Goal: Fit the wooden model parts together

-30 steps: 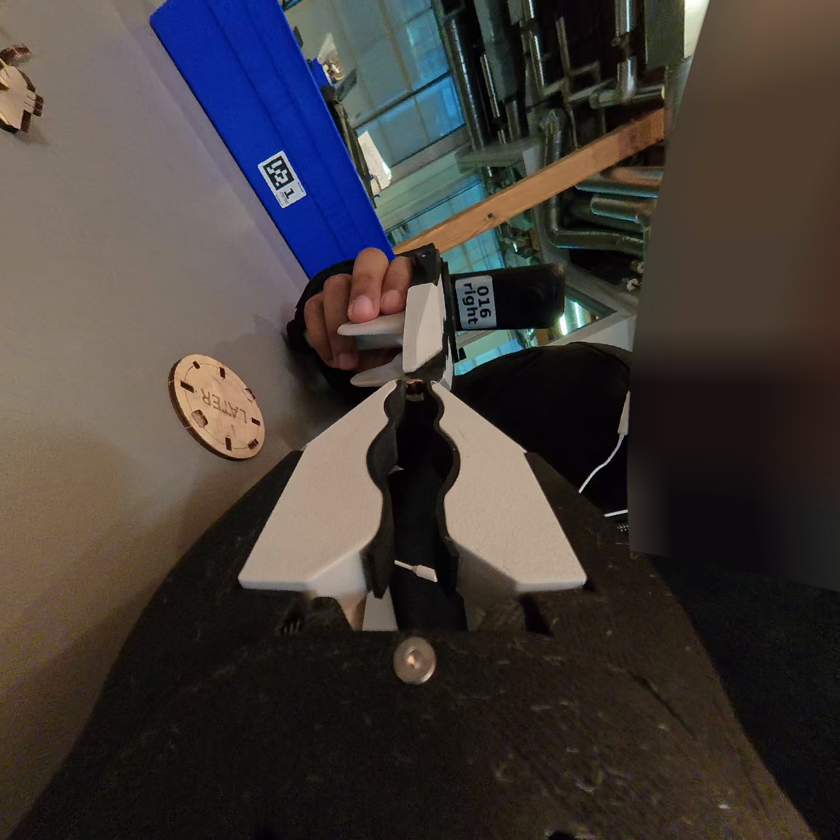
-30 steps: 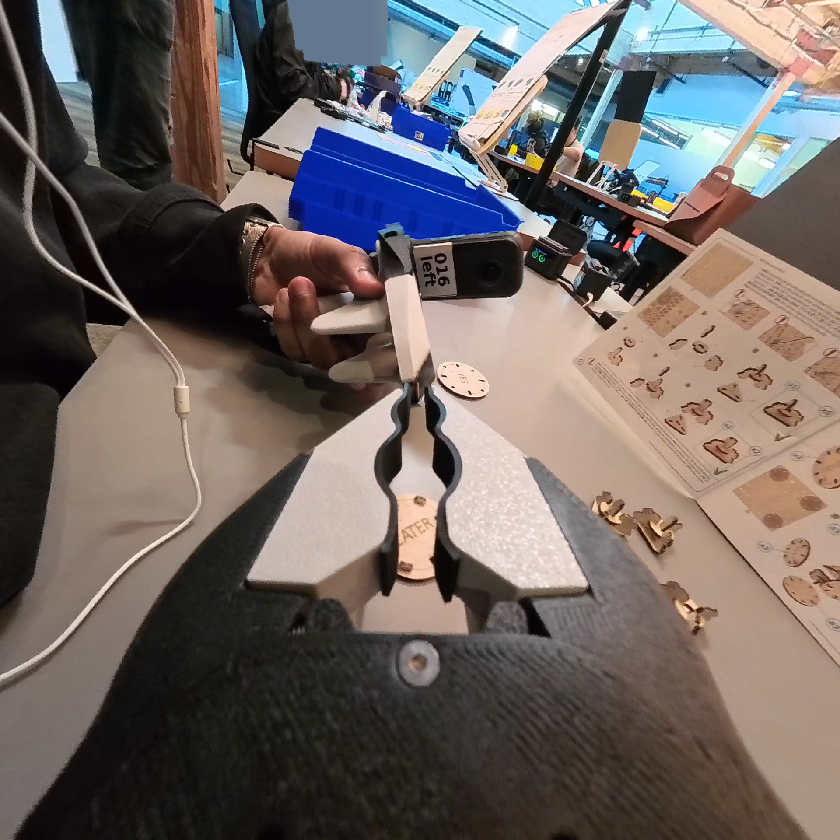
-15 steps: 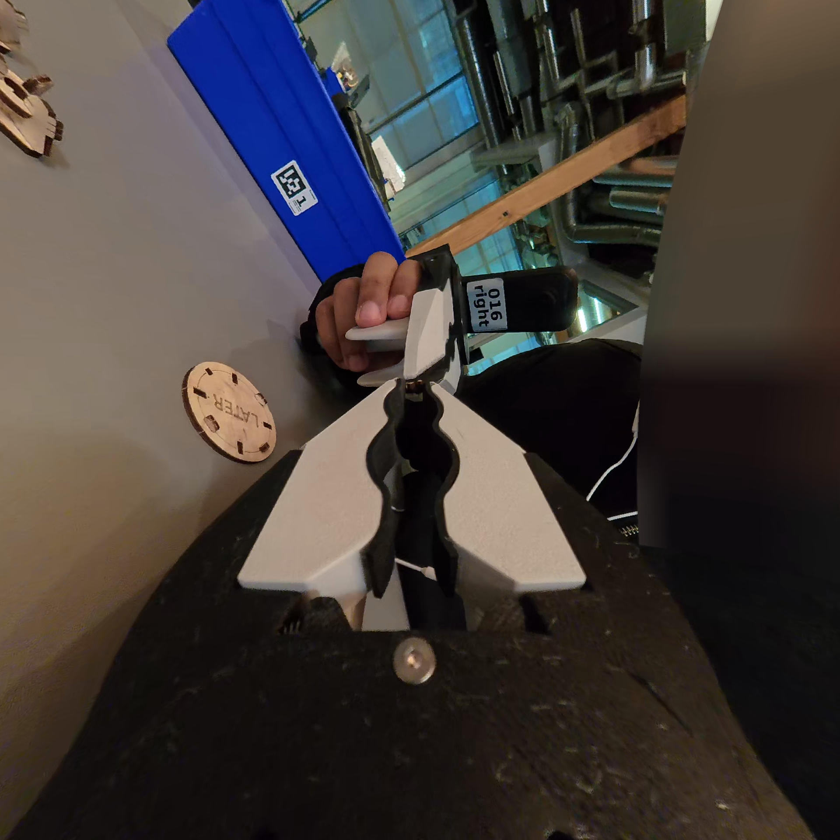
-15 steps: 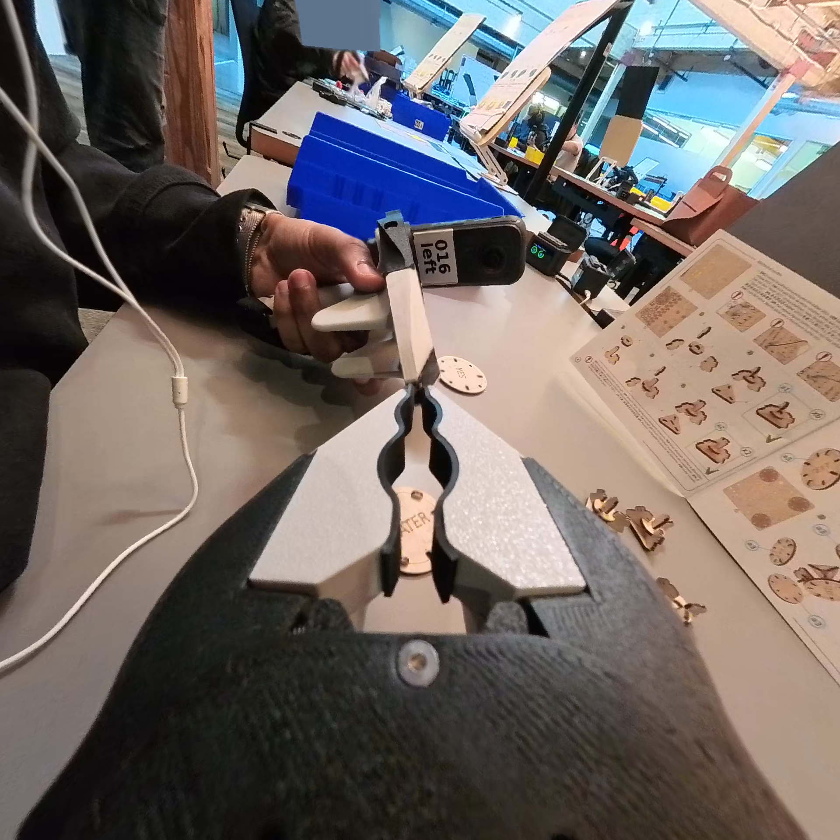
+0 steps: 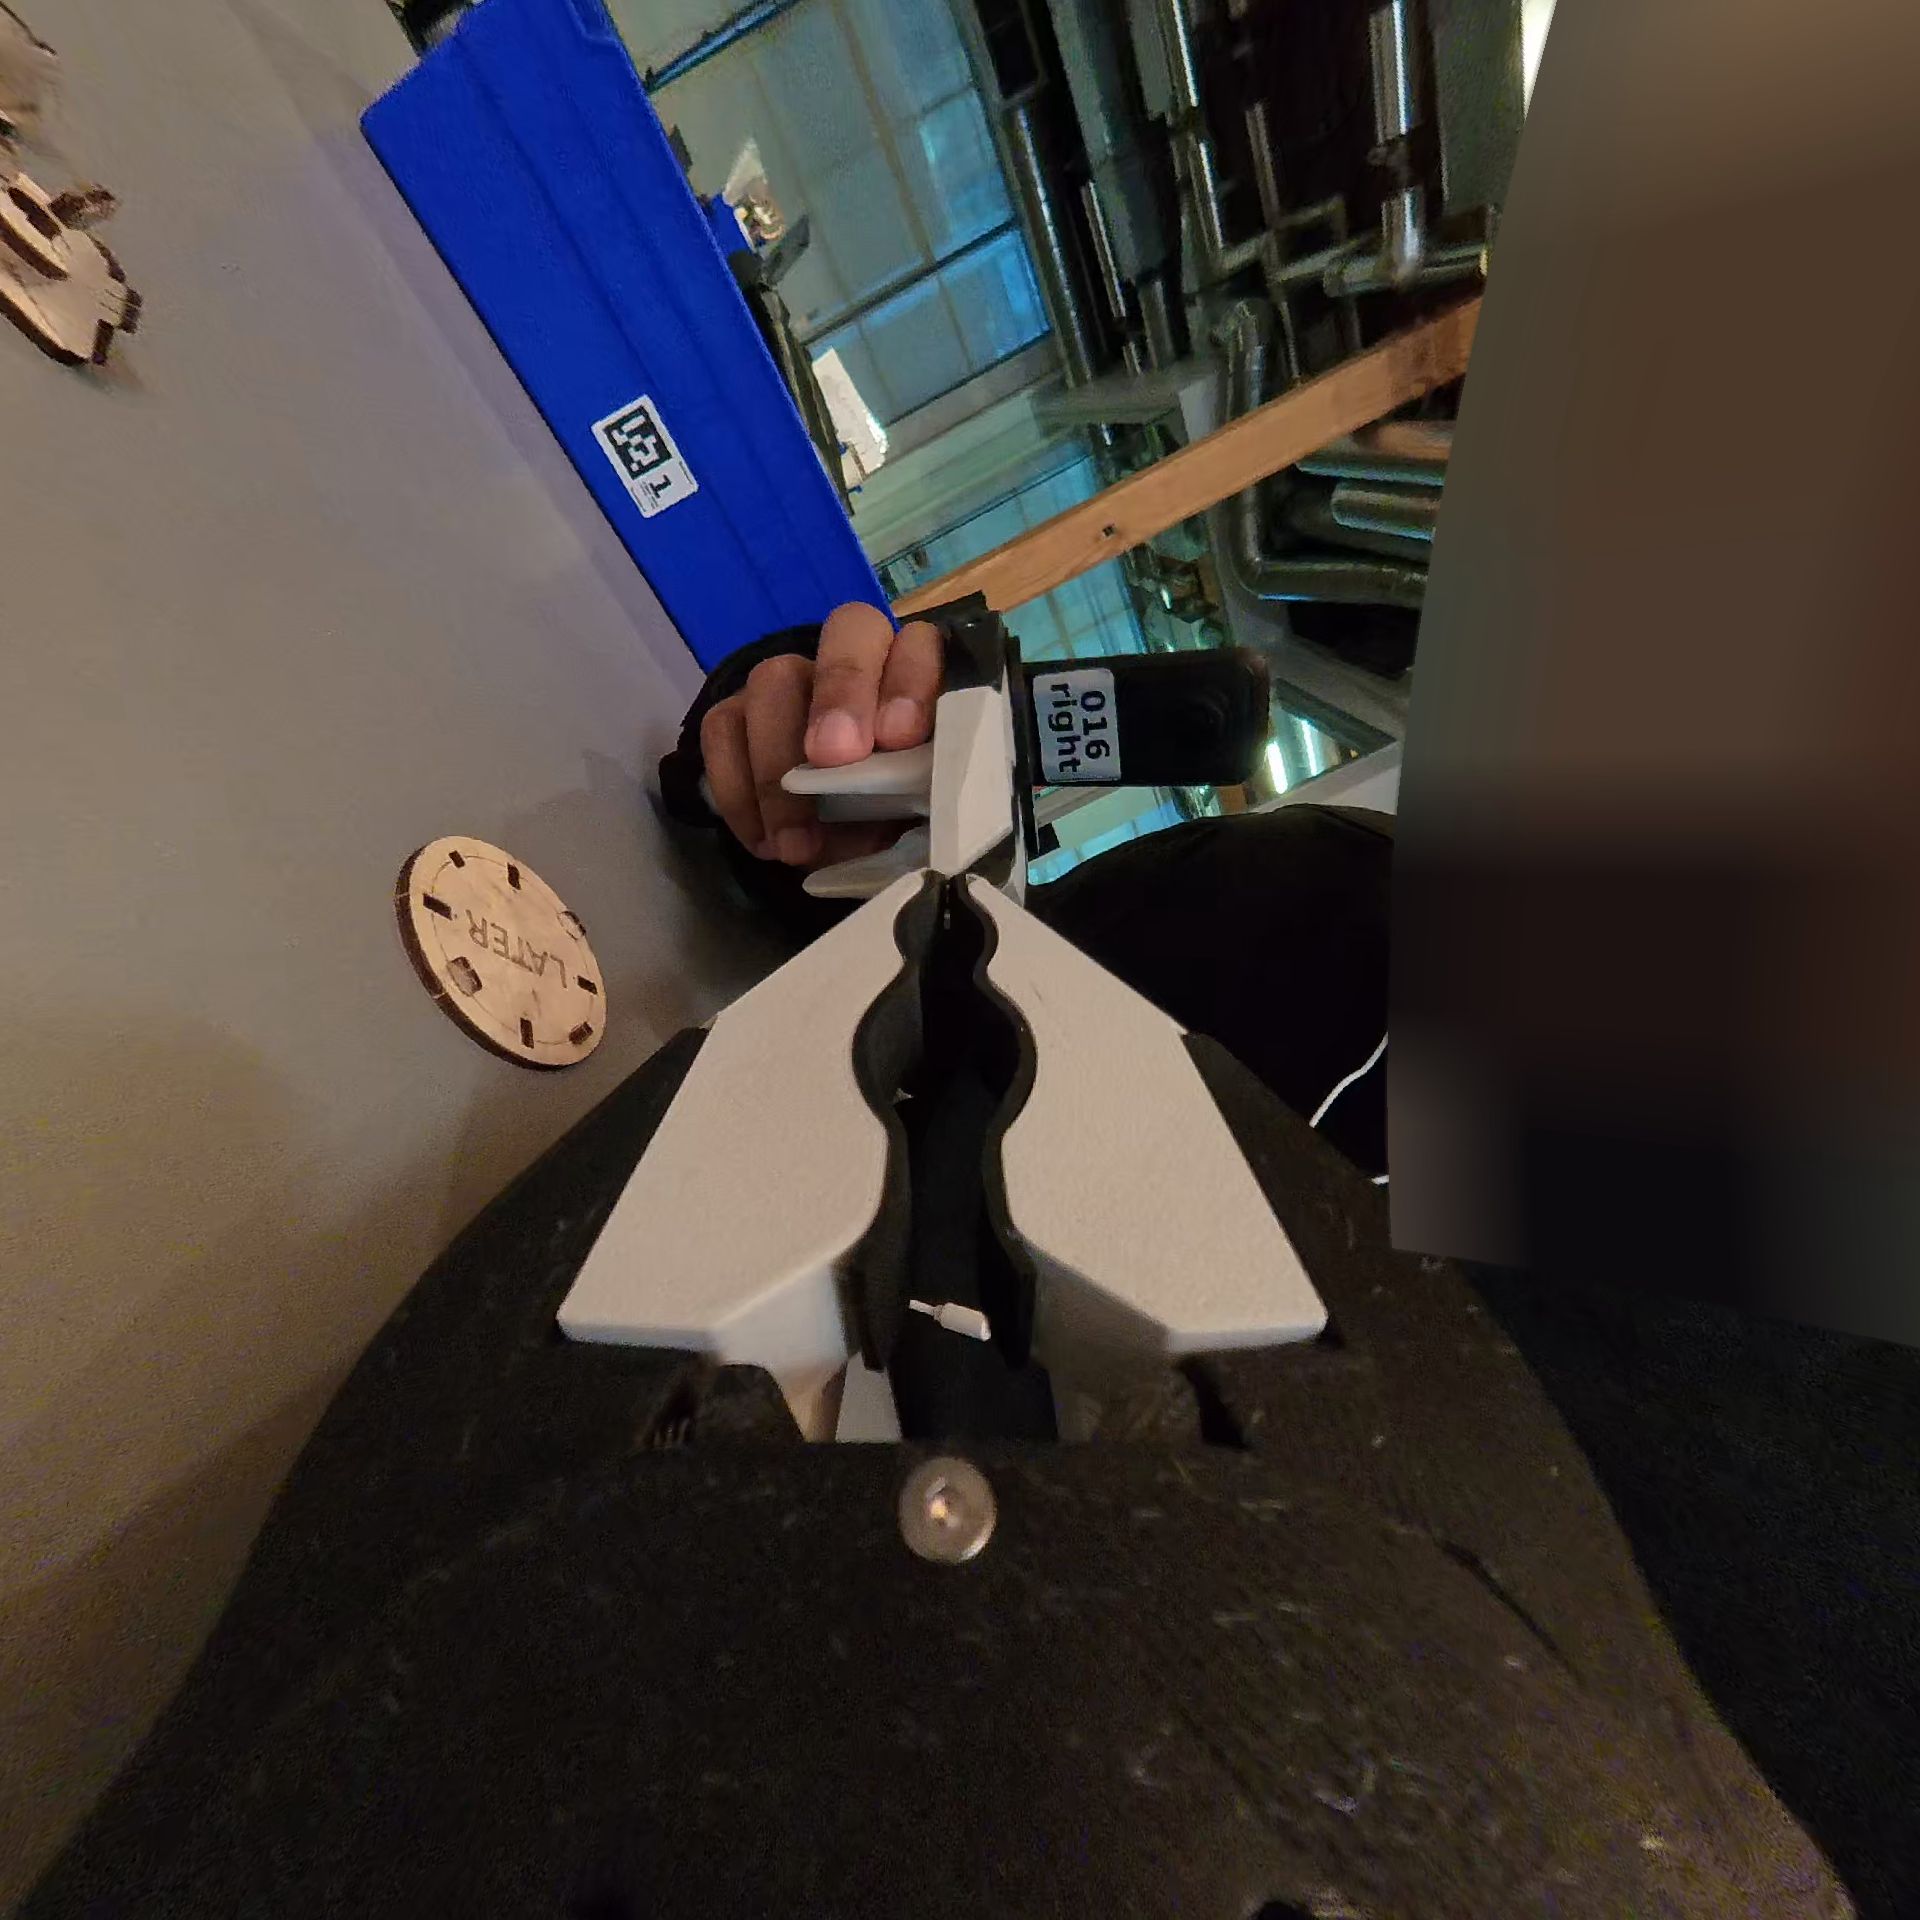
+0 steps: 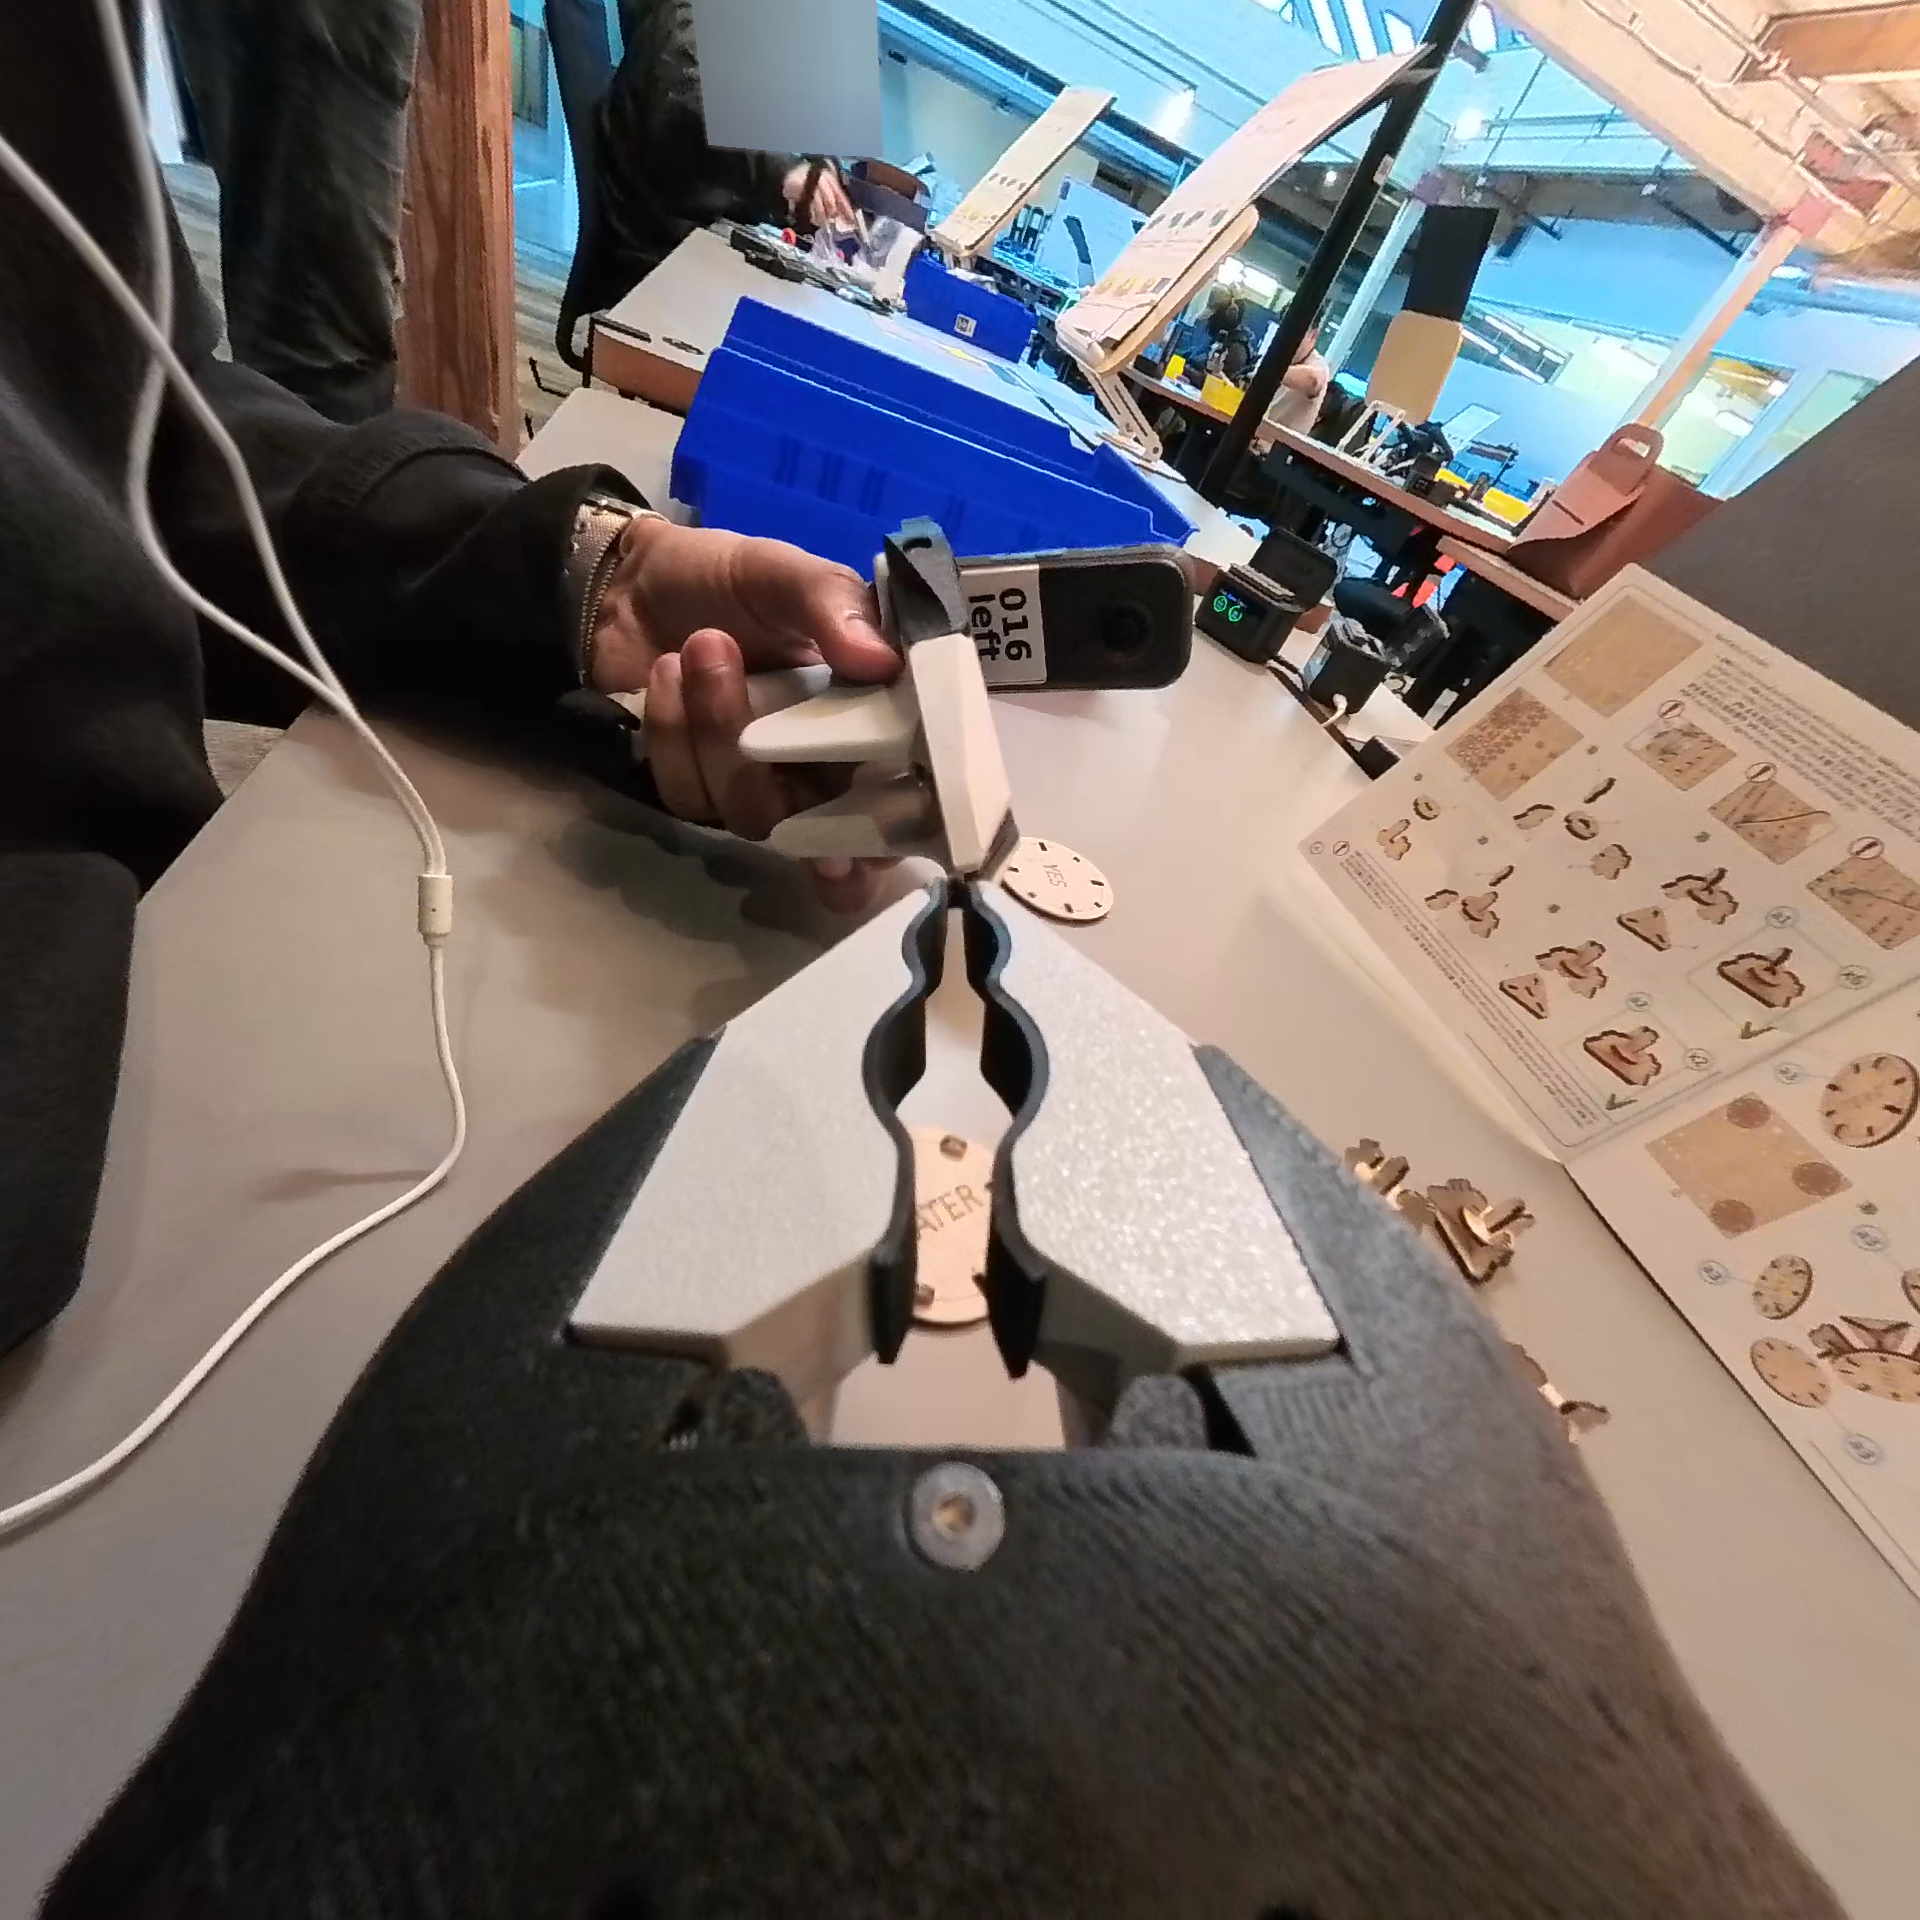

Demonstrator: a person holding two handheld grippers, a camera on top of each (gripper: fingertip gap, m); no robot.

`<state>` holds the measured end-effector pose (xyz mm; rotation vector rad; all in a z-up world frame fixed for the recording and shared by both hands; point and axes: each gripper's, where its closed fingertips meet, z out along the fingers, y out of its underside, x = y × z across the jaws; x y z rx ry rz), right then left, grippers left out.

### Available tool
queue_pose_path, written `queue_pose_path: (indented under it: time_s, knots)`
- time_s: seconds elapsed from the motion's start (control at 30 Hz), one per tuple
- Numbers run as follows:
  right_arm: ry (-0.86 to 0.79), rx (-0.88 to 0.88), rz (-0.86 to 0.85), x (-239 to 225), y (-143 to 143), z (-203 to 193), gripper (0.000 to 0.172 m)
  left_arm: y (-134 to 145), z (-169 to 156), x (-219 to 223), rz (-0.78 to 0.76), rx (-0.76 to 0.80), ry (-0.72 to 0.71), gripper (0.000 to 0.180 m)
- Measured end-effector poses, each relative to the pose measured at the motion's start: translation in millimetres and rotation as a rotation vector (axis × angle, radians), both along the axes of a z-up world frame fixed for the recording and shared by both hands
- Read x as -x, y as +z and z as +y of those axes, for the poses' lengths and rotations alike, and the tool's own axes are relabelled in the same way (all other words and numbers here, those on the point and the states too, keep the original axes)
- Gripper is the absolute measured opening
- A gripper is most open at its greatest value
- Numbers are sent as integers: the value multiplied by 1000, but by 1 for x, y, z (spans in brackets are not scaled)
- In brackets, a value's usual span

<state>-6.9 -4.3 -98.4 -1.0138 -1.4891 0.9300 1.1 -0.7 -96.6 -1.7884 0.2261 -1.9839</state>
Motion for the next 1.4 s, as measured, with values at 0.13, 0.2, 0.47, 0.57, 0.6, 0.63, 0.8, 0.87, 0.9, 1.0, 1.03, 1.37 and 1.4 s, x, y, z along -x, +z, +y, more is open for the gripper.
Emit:
queue_pose_path:
  time_s: [0.13,0.2,0.47,0.57,0.6,0.63,0.8,0.87,0.9,1.0,1.03,1.37,1.4]
  knots:
    - [1,-7,7,0,1,-1,1,0,-3,-2,-2,2,-19,5]
    - [2,-10,7,0,1,-1,1,1,-5,-4,-10,4,-34,8]
    - [11,-28,6,0,1,-4,1,0,-6,-5,-5,4,-43,2]
    - [13,-31,7,0,1,-4,1,0,-7,-5,-8,7,-45,2]
    - [12,-32,8,0,1,-4,1,0,-7,-5,-8,7,-45,2]
    - [12,-31,8,0,1,-4,1,0,-7,-5,-7,5,-45,1]
    - [5,-26,7,0,0,-3,4,1,-4,-3,-9,5,-32,1]
    - [5,-25,8,-1,0,-3,6,0,-3,-2,-10,7,-25,1]
    - [3,-25,8,-1,0,-2,6,0,-3,-2,-8,7,-24,1]
    - [0,-25,4,-1,0,-2,6,0,-4,-3,-3,4,-28,1]
    - [0,-24,3,-1,0,-1,6,0,-4,-3,-2,4,-28,1]
    - [1,-23,-4,-1,-1,-1,2,-1,-4,-3,9,0,-30,1]
    - [2,-23,-4,-1,-1,-2,1,-2,-4,-3,9,0,-30,1]
